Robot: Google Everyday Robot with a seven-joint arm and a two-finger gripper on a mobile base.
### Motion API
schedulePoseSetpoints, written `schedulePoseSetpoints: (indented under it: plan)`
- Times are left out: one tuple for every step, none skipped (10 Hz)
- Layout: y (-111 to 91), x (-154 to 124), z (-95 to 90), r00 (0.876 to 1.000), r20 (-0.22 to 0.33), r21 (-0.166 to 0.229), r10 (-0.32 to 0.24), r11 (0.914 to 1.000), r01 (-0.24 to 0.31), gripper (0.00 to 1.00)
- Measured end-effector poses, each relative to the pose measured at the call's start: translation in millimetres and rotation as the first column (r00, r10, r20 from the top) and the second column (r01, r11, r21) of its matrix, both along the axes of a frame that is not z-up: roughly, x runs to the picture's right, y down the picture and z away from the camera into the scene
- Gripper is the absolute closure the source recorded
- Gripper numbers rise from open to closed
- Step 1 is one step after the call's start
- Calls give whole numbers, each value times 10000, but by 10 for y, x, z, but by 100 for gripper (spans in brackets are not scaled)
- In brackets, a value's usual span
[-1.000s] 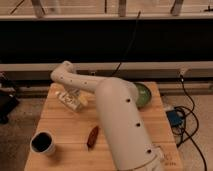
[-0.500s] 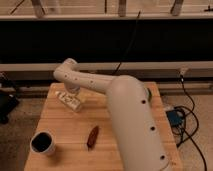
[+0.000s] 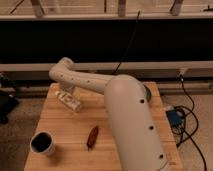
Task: Place the bottle in the ceramic bowl
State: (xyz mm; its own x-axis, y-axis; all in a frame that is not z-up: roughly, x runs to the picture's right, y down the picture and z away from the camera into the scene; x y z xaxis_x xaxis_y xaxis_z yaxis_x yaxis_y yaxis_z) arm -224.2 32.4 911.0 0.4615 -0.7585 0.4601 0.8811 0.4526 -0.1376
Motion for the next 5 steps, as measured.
schedulePoseSetpoints:
  plan:
    - [-7,-72,10,9992,257,59,-306,9995,305,20]
    - [3,-167,31,9937,690,172,-884,9960,874,20]
    - [24,-224,53,9838,1074,292,-1437,9895,1414,20]
    - [46,-271,61,9696,1459,432,-1965,9804,1922,20]
    - [88,-309,66,9380,2071,642,-2779,9606,2704,20]
